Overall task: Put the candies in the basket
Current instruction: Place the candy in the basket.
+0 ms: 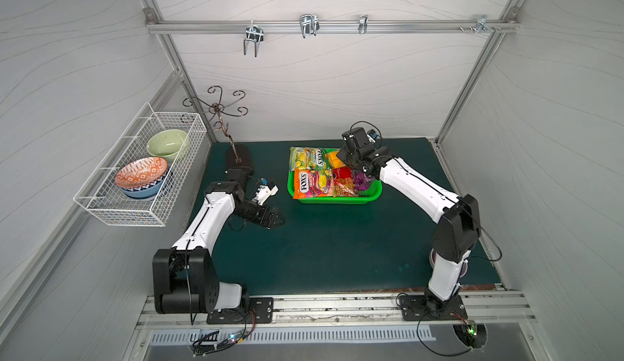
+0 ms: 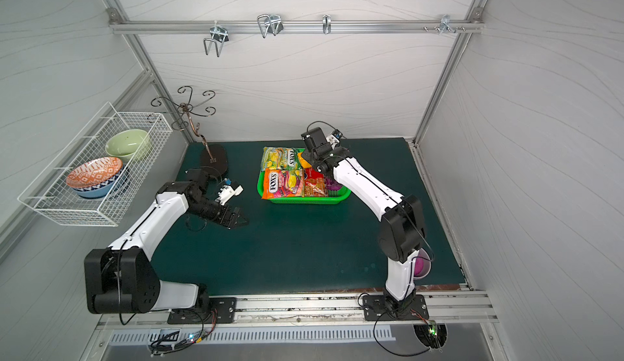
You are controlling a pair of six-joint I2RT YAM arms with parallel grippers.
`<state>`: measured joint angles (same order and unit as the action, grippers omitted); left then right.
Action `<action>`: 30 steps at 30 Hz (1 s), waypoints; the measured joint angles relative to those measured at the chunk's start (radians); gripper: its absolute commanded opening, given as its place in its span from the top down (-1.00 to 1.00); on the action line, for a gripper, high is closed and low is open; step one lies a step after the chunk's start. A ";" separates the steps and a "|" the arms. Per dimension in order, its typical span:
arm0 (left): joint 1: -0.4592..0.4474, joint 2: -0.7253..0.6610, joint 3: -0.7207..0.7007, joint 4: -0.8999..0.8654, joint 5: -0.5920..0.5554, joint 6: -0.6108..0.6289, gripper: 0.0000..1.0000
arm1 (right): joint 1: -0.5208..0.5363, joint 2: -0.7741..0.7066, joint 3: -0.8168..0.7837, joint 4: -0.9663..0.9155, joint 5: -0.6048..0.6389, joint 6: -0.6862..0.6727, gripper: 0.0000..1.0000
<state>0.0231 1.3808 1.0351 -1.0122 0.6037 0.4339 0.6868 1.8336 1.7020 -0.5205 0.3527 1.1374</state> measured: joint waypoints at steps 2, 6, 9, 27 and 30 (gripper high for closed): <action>0.000 0.000 0.000 0.000 0.000 0.000 -0.88 | 0.007 -0.028 -0.055 -0.005 -0.005 0.034 0.95; 0.000 0.000 0.000 0.000 -0.001 0.000 -0.88 | 0.019 -0.071 -0.164 -0.013 -0.040 0.089 0.63; 0.000 0.000 0.000 0.000 -0.003 0.000 -0.87 | 0.030 -0.077 -0.211 -0.028 -0.086 0.120 0.39; 0.000 0.059 0.116 0.004 -0.059 -0.002 -0.94 | 0.082 -0.348 -0.304 0.004 -0.101 -0.338 -0.26; 0.000 0.059 0.114 0.057 -0.100 -0.024 -0.99 | 0.078 -0.418 -0.306 0.031 -0.072 -0.581 -0.95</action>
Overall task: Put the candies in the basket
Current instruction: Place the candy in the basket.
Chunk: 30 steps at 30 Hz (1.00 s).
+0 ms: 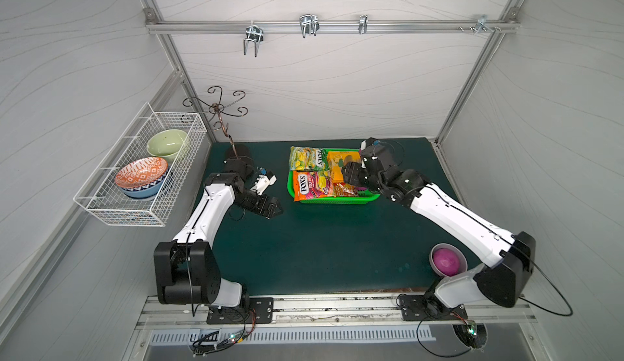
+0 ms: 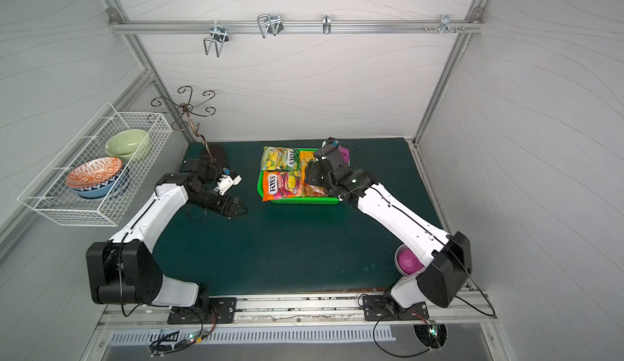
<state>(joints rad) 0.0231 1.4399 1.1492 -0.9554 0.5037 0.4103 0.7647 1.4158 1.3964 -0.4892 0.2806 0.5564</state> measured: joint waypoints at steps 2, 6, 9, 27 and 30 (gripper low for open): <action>0.000 -0.003 -0.030 0.074 -0.048 -0.028 -0.99 | -0.001 -0.044 -0.013 0.014 0.050 -0.143 -0.98; 0.000 -0.039 -0.174 0.271 -0.177 -0.117 -0.99 | -0.058 -0.172 -0.129 0.072 0.127 -0.348 -0.98; 0.000 -0.083 -0.301 0.412 -0.269 -0.190 -0.99 | -0.245 -0.302 -0.300 0.163 0.076 -0.403 -0.98; -0.009 0.009 -0.741 1.485 -0.501 -0.385 -1.00 | -0.626 -0.418 -1.043 0.765 -0.014 -0.531 -0.98; -0.012 0.094 -0.760 1.649 -0.510 -0.387 -1.00 | -0.662 -0.338 -1.085 0.928 -0.080 -0.531 -0.98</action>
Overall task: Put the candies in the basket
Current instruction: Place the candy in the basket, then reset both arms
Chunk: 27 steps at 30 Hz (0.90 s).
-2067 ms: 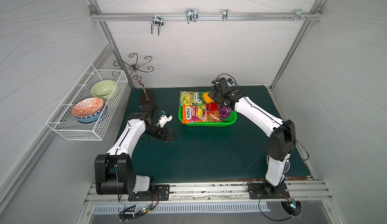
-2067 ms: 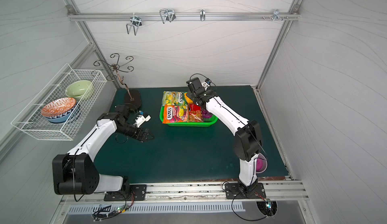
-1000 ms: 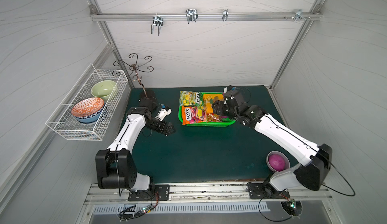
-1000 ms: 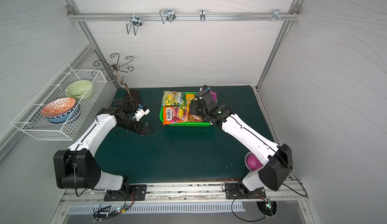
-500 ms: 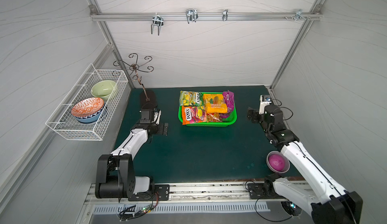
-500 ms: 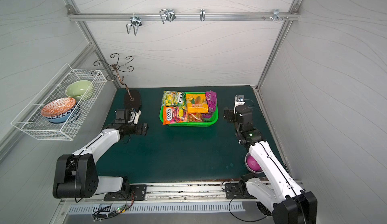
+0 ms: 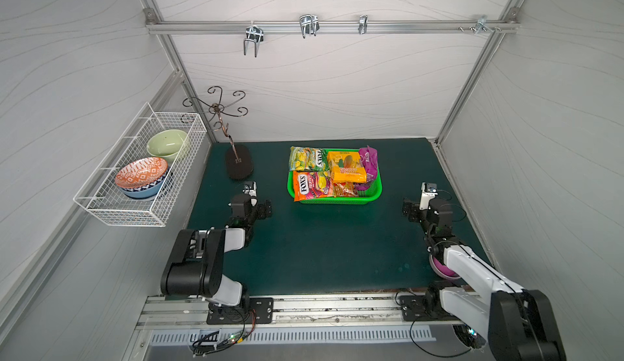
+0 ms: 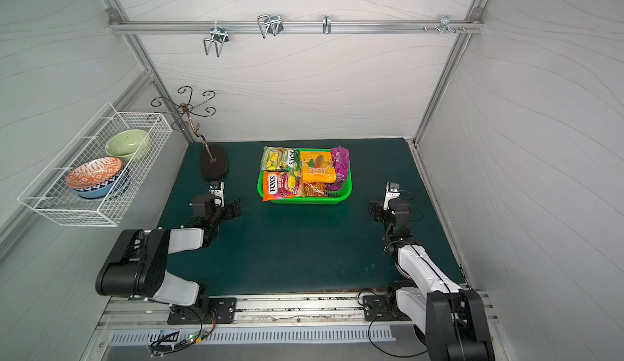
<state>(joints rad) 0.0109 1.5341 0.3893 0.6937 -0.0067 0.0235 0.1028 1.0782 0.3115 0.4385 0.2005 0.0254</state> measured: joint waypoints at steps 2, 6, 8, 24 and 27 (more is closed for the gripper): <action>0.000 0.013 -0.006 0.027 -0.001 0.000 -1.00 | -0.014 0.081 -0.006 0.109 -0.042 -0.007 -0.98; 0.000 0.014 -0.006 0.084 -0.018 -0.003 -1.00 | -0.029 0.253 0.014 0.307 -0.151 -0.029 -0.98; 0.000 0.014 -0.004 0.091 -0.028 -0.009 -1.00 | -0.025 0.336 0.045 0.398 -0.173 -0.047 -0.98; 0.000 0.015 0.000 0.101 -0.045 -0.021 -1.00 | -0.084 0.282 -0.009 0.352 -0.193 0.006 -0.98; 0.000 0.015 0.001 0.101 -0.046 -0.021 -1.00 | -0.078 0.462 0.019 0.422 -0.237 0.005 -0.98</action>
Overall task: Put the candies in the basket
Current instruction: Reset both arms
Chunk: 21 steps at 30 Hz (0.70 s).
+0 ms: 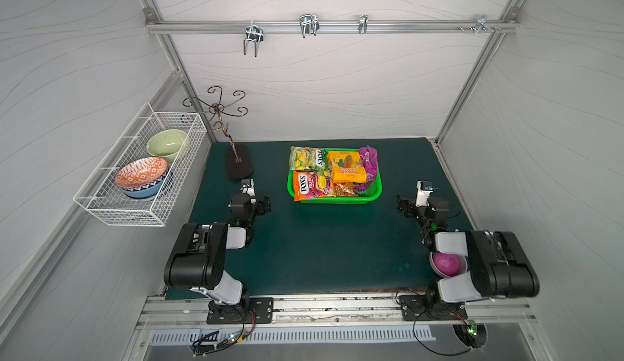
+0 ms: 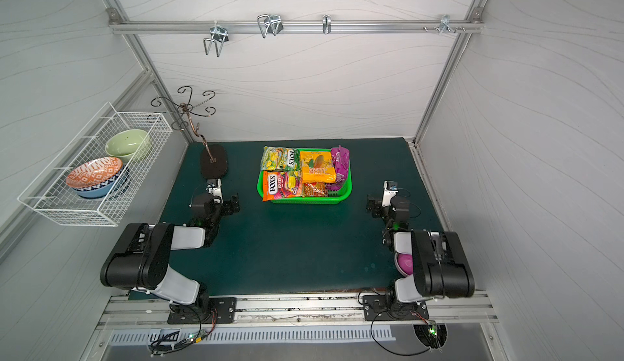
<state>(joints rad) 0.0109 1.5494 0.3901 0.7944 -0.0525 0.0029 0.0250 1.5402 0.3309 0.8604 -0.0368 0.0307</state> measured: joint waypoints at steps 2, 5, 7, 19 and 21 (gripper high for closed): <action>0.000 0.000 0.000 0.000 0.000 0.000 -1.00 | 0.019 0.040 0.025 -0.035 0.001 -0.014 -0.98; 0.000 0.000 0.000 0.000 -0.001 0.000 -1.00 | 0.062 0.041 0.061 -0.032 0.003 -0.043 -0.98; 0.000 0.000 0.000 0.001 -0.001 0.000 -1.00 | 0.077 0.041 0.085 -0.032 0.002 -0.055 -0.98; 0.000 0.000 0.000 0.001 -0.001 0.000 -1.00 | 0.041 0.041 0.122 -0.087 -0.029 -0.054 -0.98; 0.000 0.000 0.000 0.001 -0.001 0.000 -1.00 | 0.041 0.041 0.122 -0.088 -0.030 -0.054 -0.98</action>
<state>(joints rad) 0.0109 1.5494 0.3904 0.7956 -0.0536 0.0029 0.0658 1.5810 0.4534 0.7723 -0.0669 -0.0231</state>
